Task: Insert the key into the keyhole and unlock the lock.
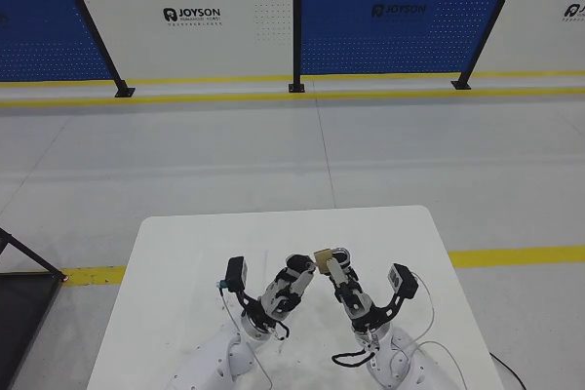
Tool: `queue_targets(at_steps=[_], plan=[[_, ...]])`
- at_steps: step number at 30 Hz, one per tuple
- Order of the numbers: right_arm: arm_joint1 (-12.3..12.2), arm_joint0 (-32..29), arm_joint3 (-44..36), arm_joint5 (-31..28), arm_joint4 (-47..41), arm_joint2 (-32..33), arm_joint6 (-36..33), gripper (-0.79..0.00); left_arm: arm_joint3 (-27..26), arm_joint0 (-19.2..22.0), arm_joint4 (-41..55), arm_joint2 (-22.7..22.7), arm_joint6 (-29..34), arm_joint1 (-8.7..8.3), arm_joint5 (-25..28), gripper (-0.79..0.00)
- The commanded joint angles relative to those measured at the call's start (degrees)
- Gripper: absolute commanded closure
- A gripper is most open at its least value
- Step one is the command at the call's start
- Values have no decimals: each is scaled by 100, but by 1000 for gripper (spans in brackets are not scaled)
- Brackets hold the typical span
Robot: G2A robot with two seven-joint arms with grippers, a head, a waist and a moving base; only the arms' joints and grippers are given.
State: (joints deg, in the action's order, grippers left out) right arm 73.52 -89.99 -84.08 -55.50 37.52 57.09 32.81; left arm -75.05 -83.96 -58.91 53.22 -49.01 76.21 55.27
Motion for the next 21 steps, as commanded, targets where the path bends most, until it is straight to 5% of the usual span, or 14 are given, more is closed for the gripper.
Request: queue_targets(at_steps=[1, 6, 10, 21], plan=[[8, -2, 2, 4, -20, 11, -29, 0, 26, 15, 20, -3, 17, 8, 17, -154], [29, -13, -5, 4, -46, 43, -72, 0, 80, 43, 47, -8, 71, 22, 67, -139], [45, -27, -4, 2, -45, 67, -108, 0, 101, 58, 11, -8, 102, 34, 36, 0], [71, -112, -81, 118, 44, 146, -259, 0, 35, 16, -553, 102, -191, 38, -448, 0]])
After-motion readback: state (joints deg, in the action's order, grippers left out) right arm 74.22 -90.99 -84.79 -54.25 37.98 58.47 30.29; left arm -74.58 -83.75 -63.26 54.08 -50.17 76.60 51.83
